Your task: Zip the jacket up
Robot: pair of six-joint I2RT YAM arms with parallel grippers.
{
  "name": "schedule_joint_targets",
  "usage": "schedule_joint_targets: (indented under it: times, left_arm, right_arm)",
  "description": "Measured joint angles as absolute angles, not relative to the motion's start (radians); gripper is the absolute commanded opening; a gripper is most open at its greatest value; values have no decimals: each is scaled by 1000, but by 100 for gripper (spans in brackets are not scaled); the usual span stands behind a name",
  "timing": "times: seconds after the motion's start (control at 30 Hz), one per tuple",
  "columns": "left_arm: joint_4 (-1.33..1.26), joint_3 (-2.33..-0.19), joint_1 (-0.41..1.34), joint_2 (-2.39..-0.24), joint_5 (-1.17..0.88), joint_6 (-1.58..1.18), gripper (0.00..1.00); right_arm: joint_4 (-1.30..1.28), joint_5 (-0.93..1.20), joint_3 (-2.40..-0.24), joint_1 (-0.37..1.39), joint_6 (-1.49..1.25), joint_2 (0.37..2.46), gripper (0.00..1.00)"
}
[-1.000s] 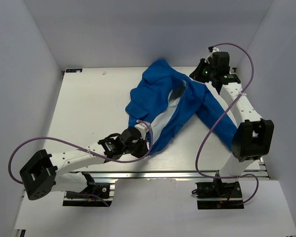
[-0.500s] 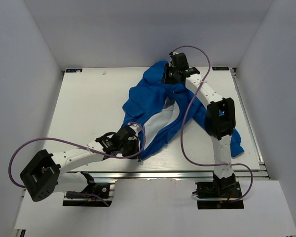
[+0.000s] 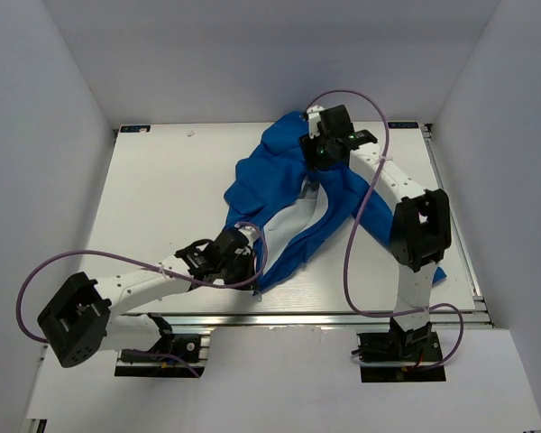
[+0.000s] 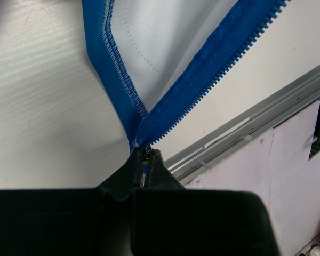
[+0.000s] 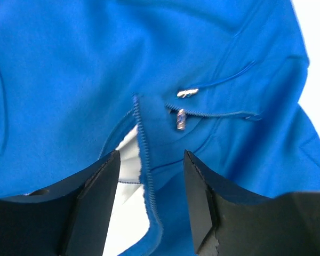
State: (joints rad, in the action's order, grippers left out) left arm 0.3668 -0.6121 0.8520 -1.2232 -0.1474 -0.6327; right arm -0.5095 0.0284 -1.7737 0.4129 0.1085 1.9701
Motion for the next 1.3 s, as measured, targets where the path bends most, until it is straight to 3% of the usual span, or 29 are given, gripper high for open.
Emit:
schedule_joint_targets:
  times: [0.1,0.13,0.2,0.23,0.5,0.73,1.03,1.07,1.1,1.17,1.2,1.23,1.27,1.3]
  left_arm:
    - [382,-631,852,-1230,-148,-628,0]
    - [389,-635,852,-1231,-148,-628,0]
    - [396,-639,852,-1230,-147,-627,0]
    - [399,-640,852,-1229,-147,-627,0]
    - [429,-640,848,-1200,-107,-634,0]
    - [387,-654,774,-1199,-60,-656,0]
    - [387,-657,662,-1200,20,-654,0]
    - [381,-658,656,-1206,21,-655,0]
    - [374,-658,651,-1216,20,-655,0]
    - [373,-668,650,-1245,15,-655,21]
    - [382,-680,650,-1264,14,-653,34]
    - [390,-696,650,-1285,11,-650,53]
    - [401,-710,650,-1303,10,-646,96]
    - [417,-722,650,-1312,9,-642,98]
  right_arm:
    - [-542,-14,-1774,433,119,2012,54]
    - [-551,-30,-1774,438,119,2026,43]
    - [-567,-72,-1774,445,114,2053,8]
    - [-575,-99,-1774,447,95,2063,0]
    - [-592,-252,-1790,389,-83,2006,0]
    - [-759,-325,-2026,269,-224,2017,0]
    - [-675,-242,-2180,278,-326,2238,1]
    - [-653,-226,-2193,277,-332,2270,10]
    - [-626,-210,-2197,278,-337,2300,28]
    - [-589,-173,-2197,281,-340,2347,46]
    - [-577,-156,-2197,285,-334,2364,69]
    - [-569,-143,-2197,290,-331,2374,76]
    - [-565,-131,-2197,294,-316,2378,85]
    - [-564,-123,-2197,299,-303,2378,89]
